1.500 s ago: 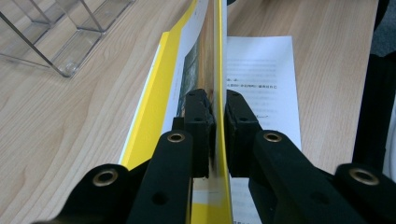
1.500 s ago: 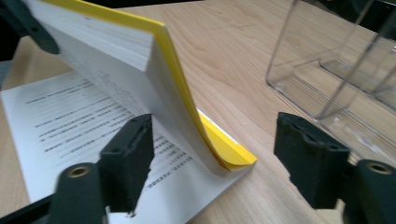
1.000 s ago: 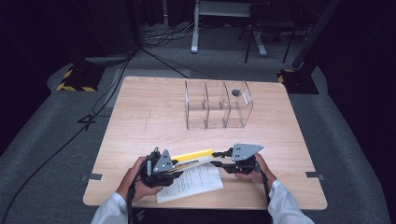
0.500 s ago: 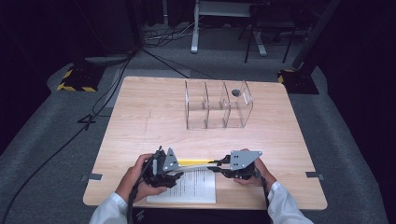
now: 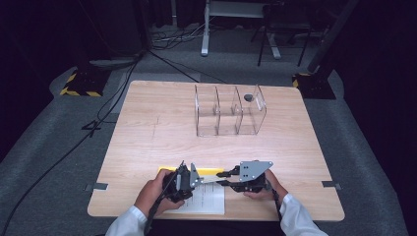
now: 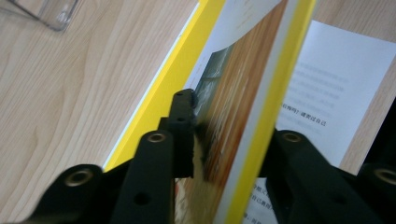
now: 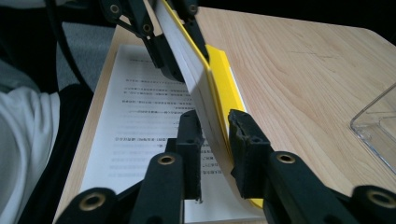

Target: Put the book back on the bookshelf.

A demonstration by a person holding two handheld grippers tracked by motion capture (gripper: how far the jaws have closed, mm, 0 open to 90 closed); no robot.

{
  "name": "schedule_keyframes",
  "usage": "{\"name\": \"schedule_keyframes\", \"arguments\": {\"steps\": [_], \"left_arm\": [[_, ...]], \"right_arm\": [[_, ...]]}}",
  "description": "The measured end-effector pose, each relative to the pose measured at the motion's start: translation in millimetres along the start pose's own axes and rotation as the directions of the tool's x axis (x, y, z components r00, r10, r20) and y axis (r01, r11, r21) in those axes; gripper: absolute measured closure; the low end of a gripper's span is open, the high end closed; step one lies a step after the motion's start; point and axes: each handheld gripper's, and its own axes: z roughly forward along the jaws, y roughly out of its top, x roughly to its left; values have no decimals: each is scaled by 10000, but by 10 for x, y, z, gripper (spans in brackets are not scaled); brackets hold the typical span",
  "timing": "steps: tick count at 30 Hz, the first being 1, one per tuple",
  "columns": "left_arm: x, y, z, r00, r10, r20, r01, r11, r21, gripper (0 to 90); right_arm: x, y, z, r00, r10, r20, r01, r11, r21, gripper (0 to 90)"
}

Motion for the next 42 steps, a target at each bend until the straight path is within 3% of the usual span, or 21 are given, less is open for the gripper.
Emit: {"name": "schedule_keyframes", "arguments": {"steps": [3, 5, 7, 8, 9, 11, 16, 18, 21, 24, 27, 31, 32, 37, 40, 42], "left_arm": [[-18, -53, -14, 9997, 107, -227, -114, 9995, -291, 764], [-12, -77, -10, 9999, 72, -129, -78, 9990, -441, 769], [-14, -87, -13, 9998, 149, -129, -155, 9984, -540, 773], [-4, -83, -22, 9998, 159, -82, -163, 9985, -518, 774], [-4, -83, -22, 9998, 159, -82, -163, 9985, -518, 773], [41, -79, -67, 9998, -21, 202, 37, 9969, -781, 768], [102, -25, -153, 9978, -261, 614, 332, 9925, -1172, 712], [109, -8, -178, 9972, -273, 697, 361, 9911, -1282, 712], [138, 44, -228, 9971, -118, 746, 229, 9886, -1491, 726], [182, 91, -252, 9963, 97, 857, 78, 9796, -2009, 734], [165, 142, -210, 9967, 426, 685, -267, 9756, -2177, 753], [136, 197, -153, 9961, 411, 785, -179, 9607, -2771, 779], [137, 214, -140, 9957, 426, 826, -158, 9532, -3020, 780], [133, 272, -95, 9950, 513, 858, -180, 9362, -3510, 794], [155, 265, -51, 9931, 468, 1072, -9, 9194, -3934, 824], [183, 235, -11, 9918, 453, 1197, 91, 9079, -4191, 836]], "right_arm": [[-17, -30, 49, 9996, 251, 163, -256, 9993, 265, 597], [-27, -74, 92, 9990, 335, 291, -352, 9977, 577, 601], [-37, -129, 155, 9980, 431, 456, -468, 9955, 820, 629], [-35, -135, 183, 9978, 198, 635, -242, 9973, 696, 731], [-35, -135, 183, 9978, 198, 635, -242, 9973, 696, 731], [-10, -90, 166, 9960, -432, 779, 376, 9967, 722, 772], [45, 50, -21, 9887, -1122, 999, 1050, 9917, 748, 808], [50, 75, -55, 9873, -1193, 1046, 1117, 9909, 757, 811], [62, 187, -200, 9813, -1397, 1328, 1314, 9889, 688, 815], [56, 290, -339, 9773, -1439, 1555, 1379, 9892, 488, 816], [44, 416, -479, 9735, -1554, 1680, 1484, 9875, 537, 816], [32, 670, -651, 9654, -2042, 1621, 1911, 9771, 931, 818], [27, 737, -683, 9637, -2130, 1608, 1980, 9746, 1043, 819], [-11, 1064, -783, 9640, -2281, 1370, 2030, 9634, 1751, 819], [-41, 1201, -783, 9620, -2414, 1276, 2087, 9514, 2264, 805], [-69, 1247, -764, 9614, -2350, 1432, 1972, 9512, 2373, 782]]}}
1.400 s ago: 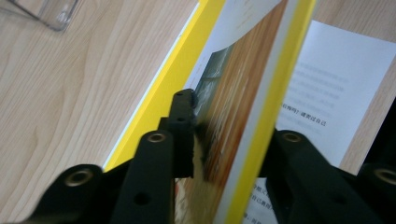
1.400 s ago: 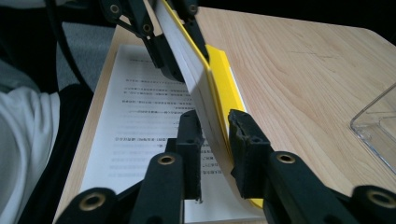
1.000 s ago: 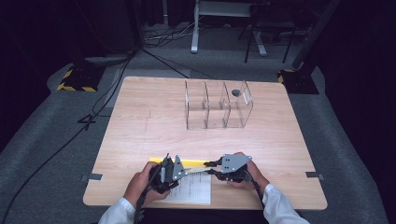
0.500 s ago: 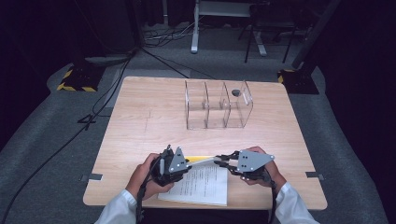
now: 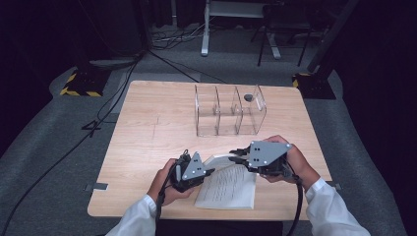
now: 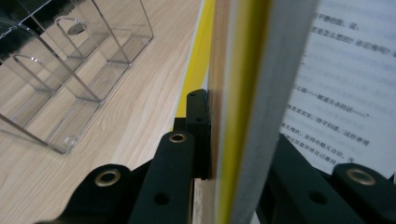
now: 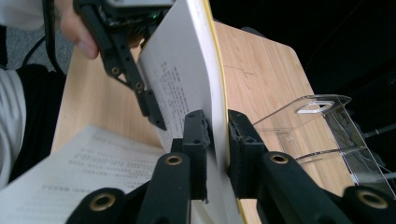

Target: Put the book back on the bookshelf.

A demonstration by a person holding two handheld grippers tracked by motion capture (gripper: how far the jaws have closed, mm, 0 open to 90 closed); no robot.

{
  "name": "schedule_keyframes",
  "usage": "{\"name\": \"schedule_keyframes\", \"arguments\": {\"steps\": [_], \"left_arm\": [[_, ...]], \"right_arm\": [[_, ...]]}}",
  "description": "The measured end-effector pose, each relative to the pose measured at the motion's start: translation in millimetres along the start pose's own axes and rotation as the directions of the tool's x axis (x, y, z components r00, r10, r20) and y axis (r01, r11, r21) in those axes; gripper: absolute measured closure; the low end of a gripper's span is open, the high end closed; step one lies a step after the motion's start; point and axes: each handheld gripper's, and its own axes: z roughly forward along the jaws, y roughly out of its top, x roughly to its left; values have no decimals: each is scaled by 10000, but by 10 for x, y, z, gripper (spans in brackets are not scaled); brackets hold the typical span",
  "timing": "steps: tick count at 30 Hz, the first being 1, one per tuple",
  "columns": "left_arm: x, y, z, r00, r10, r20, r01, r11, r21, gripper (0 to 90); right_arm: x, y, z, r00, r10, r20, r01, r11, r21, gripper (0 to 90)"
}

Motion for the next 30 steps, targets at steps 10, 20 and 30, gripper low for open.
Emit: {"name": "schedule_keyframes", "arguments": {"steps": [10, 20, 30], "left_arm": [[132, -189, -22, 9963, -699, 493, 742, 9931, -907, 839], [244, -367, -160, 9919, -1240, 261, 1261, 9867, -1027, 838], [369, -580, -307, 9819, -1877, 240, 1892, 9730, -1324, 831]], "right_arm": [[-98, 49, 71, 9944, 823, 667, -787, 9954, -550, 567], [-256, -185, -201, 9490, 2540, 1867, -2169, 9559, -1981, 416], [-219, -807, 253, 8904, 4366, 1285, -4135, 8940, -1725, 360]]}}
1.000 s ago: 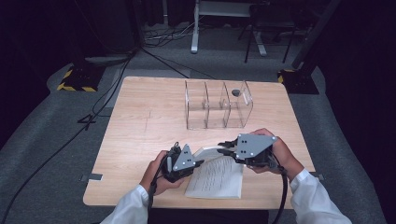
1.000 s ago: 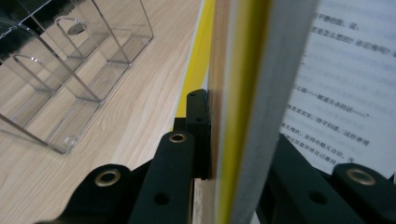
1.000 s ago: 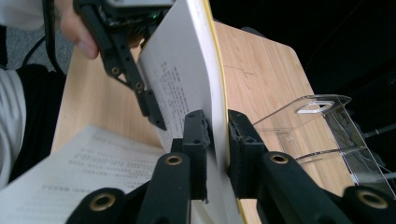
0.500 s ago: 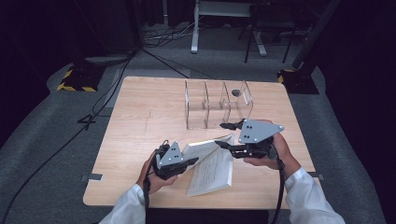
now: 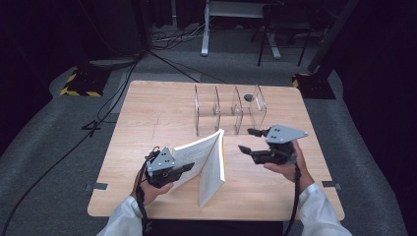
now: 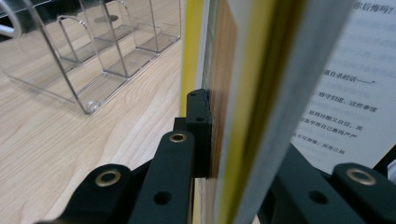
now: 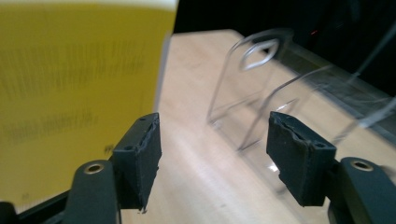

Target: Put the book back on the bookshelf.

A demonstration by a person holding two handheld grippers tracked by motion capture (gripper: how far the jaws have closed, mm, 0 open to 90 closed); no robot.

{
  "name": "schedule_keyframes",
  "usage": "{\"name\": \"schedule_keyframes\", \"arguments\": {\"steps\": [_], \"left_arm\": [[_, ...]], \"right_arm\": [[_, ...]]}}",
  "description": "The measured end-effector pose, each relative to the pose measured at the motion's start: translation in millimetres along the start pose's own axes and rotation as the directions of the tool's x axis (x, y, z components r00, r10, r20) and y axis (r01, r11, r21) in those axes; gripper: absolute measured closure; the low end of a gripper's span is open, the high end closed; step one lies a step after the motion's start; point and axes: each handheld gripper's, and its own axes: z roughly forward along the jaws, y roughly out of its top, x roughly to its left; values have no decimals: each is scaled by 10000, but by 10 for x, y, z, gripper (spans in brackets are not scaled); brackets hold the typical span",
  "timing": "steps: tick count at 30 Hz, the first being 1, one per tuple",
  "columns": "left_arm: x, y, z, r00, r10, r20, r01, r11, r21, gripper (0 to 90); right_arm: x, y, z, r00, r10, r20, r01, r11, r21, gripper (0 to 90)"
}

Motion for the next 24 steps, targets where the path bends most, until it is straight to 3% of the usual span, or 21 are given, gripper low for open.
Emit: {"name": "schedule_keyframes", "arguments": {"steps": [5, 6, 9, 12, 20, 24], "left_arm": [[28, -87, -55, 9998, -52, -192, 55, 9999, 143, 785], [35, -131, -111, 9999, -116, -96, 115, 9999, -77, 782], [22, -178, -191, 9998, -82, -157, 78, 9996, -256, 794], [1, -202, -263, 9999, -106, -103, 100, 9985, -540, 794], [-30, -196, -282, 9999, 87, -90, -91, 9987, -494, 833], [-3, -194, -242, 9979, 41, 642, 2, 9978, -664, 835]], "right_arm": [[187, -172, 397, 9974, 228, -687, -197, 9988, 446, 340], [259, -189, 502, 9967, 229, -785, -176, 9975, 679, 357], [325, -198, 606, 9967, 213, -783, -155, 9971, 740, 358], [358, -212, 690, 9950, 478, -877, -427, 9974, 588, 364], [329, -240, 824, 9931, 568, -1029, -512, 9971, 566, 336], [301, -249, 880, 9911, 447, -1257, -376, 9976, 582, 320]]}}
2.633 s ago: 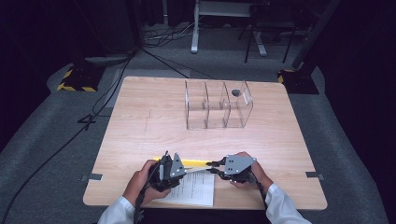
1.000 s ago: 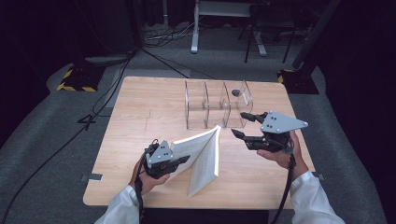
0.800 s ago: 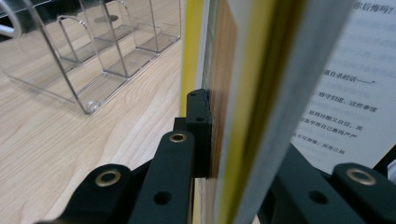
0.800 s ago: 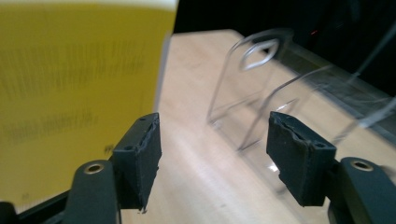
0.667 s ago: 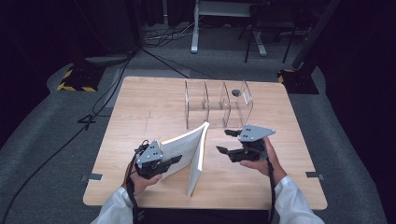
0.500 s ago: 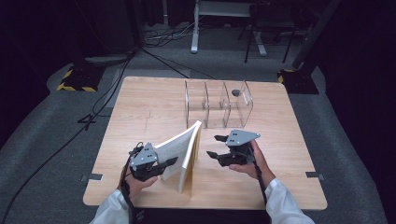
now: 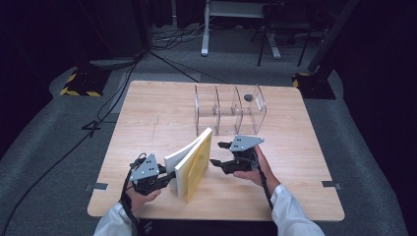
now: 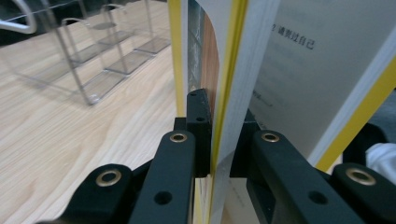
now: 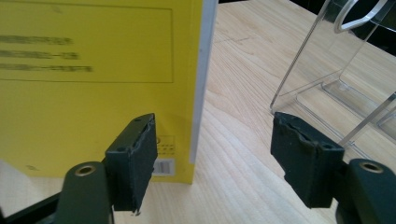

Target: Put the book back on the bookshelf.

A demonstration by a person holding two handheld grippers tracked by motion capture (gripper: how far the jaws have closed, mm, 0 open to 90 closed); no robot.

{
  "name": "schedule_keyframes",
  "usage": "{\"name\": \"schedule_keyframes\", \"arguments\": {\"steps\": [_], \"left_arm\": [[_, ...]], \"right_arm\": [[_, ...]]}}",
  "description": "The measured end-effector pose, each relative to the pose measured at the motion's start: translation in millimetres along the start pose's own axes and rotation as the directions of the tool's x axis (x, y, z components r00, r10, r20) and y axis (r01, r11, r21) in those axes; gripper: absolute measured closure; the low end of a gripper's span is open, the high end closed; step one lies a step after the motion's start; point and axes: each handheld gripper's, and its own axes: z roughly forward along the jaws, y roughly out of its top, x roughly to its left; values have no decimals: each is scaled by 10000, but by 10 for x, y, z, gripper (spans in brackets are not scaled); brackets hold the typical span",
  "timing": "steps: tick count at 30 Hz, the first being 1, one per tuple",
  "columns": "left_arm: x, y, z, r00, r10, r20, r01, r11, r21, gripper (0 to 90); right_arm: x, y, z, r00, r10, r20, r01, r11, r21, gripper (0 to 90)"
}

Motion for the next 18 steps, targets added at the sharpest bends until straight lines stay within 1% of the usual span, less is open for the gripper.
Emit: {"name": "schedule_keyframes", "arguments": {"steps": [2, 3, 4, 5, 6, 7, 8, 9, 11, 12, 13, 14, 16, 17, 18], "left_arm": [[0, 10, 50, 9982, -86, 597, 97, 9998, -188, 836], [-9, 21, 70, 9975, -56, 708, 73, 9997, -230, 836], [-25, 42, 98, 9964, 94, 838, -80, 9998, -177, 835], [-36, 53, 119, 9957, 142, 913, -127, 9998, -165, 835], [-36, 58, 134, 9952, 154, 967, -137, 9997, -178, 834], [-36, 58, 145, 9943, 59, 1063, -35, 9997, -227, 834], [-31, 60, 151, 9937, 62, 1115, -35, 9997, -247, 834], [-30, 68, 152, 9942, 151, 1067, -127, 9997, -230, 834], [-46, 83, 146, 9951, 205, 969, -191, 9997, -151, 834], [-41, 72, 137, 9957, 142, 918, -130, 9998, -142, 834], [-41, 72, 137, 9957, 142, 918, -130, 9998, -142, 834], [-31, 61, 126, 9963, 52, 855, -37, 9998, -170, 834], [-7, 42, 90, 9982, -52, 598, 62, 9998, -169, 833], [-4, 32, 75, 9985, -141, 532, 148, 9998, -128, 831], [6, 25, 63, 9989, -54, 468, 59, 9999, -95, 821]], "right_arm": [[-31, -12, 34, 9999, -100, -89, 101, 9999, 119, 304], [-49, -20, 37, 9999, 23, -151, -22, 10000, 90, 303], [-68, -27, 34, 9995, 143, -288, -139, 9998, 112, 302], [-95, -39, 18, 9984, 299, -470, -290, 9994, 179, 302], [-115, -50, 3, 9980, 287, -570, -276, 9994, 205, 298], [-132, -60, -12, 9976, 242, -646, -228, 9995, 218, 295], [-148, -68, -22, 9966, 206, -798, -192, 9997, 180, 286], [-164, -72, -29, 9949, 78, -1007, -62, 9999, 155, 279], [-189, -68, -30, 9922, -182, -1229, 206, 9996, 183, 276], [-207, -57, -17, 9888, -314, -1456, 328, 9994, 74, 274], [-207, -47, -5, 9869, -317, -1583, 322, 9995, 4, 274], [-207, -47, -5, 9869, -317, -1583, 322, 9995, 4, 274], [-204, -27, 25, 9840, -435, -1725, 409, 9990, -186, 280], [-207, -22, 44, 9821, -306, -1857, 266, 9994, -241, 305], [-216, -17, 95, 9781, -213, -2068, 156, 9994, -294, 339]]}}
